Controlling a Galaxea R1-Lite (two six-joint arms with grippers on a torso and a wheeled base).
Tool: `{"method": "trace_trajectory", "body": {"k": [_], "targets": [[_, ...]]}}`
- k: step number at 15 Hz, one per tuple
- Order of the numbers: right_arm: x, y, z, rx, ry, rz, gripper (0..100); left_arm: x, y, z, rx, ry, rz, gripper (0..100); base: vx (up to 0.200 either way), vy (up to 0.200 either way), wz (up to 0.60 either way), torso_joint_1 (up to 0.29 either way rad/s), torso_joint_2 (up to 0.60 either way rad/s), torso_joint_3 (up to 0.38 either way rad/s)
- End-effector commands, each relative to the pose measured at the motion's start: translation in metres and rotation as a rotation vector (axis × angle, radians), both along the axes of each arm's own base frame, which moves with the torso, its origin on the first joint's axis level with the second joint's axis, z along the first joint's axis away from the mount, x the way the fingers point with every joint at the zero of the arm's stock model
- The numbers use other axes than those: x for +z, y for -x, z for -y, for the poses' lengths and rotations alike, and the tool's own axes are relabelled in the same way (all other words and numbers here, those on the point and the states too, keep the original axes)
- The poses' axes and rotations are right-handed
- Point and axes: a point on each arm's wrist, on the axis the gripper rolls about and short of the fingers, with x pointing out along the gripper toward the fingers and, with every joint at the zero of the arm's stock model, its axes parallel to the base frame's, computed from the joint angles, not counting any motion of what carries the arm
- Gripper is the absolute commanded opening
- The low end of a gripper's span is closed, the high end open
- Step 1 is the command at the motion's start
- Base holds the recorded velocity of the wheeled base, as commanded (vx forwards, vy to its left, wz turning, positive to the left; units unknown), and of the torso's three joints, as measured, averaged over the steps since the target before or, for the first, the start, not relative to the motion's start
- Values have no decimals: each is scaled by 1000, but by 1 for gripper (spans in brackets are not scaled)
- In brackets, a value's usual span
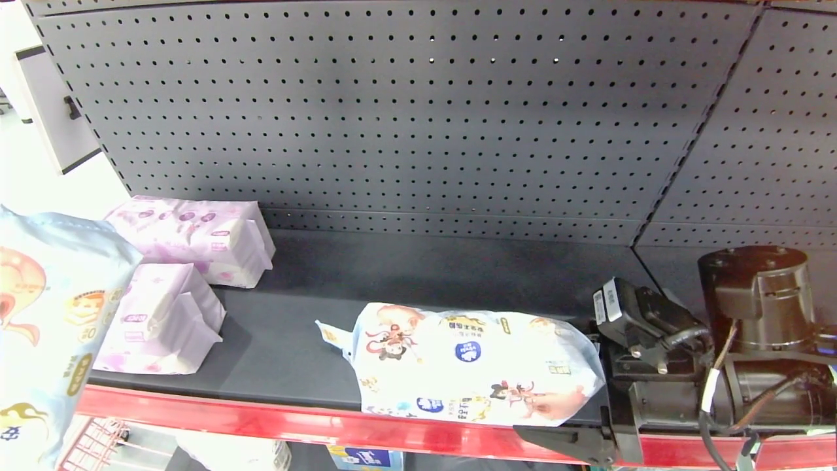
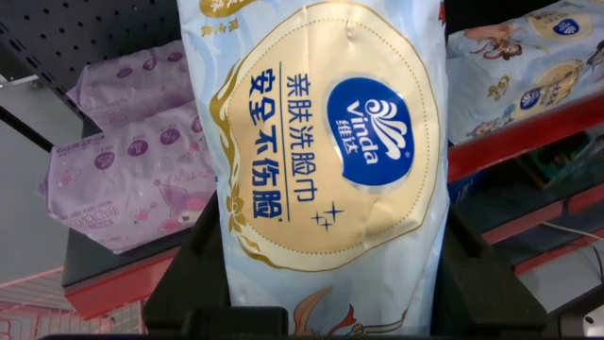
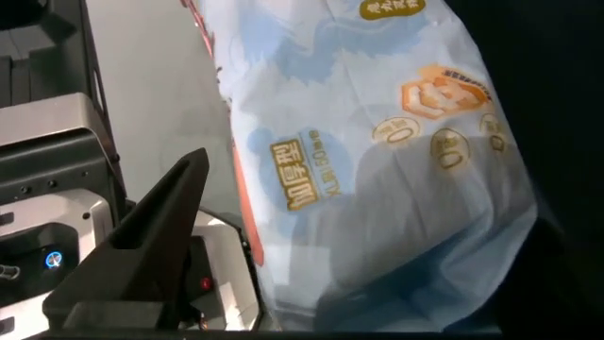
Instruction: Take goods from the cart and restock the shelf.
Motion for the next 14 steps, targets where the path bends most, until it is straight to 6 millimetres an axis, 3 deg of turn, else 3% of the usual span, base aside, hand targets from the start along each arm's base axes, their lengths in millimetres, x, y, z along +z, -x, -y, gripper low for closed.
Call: {"method": "trace_trajectory", "body": {"k": [1,5,11,14], "targets": [[2,0,2,-31,1,9,100,0,-1,0,0,-2,-4,0,0,0,0,0,0,0],[25,18,14,-124,-94,8,100,4,-10,3,1,-9,-25,0,0,0,0,0,0,0],[36,47,42,-190,-165,53,100,10,-33,11,13,-12,-29,0,0,0,0,0,0,0],[56,62,70,-449,-240,153,100,18,-46,15,12,-19,-46,0,0,0,0,0,0,0]]}}
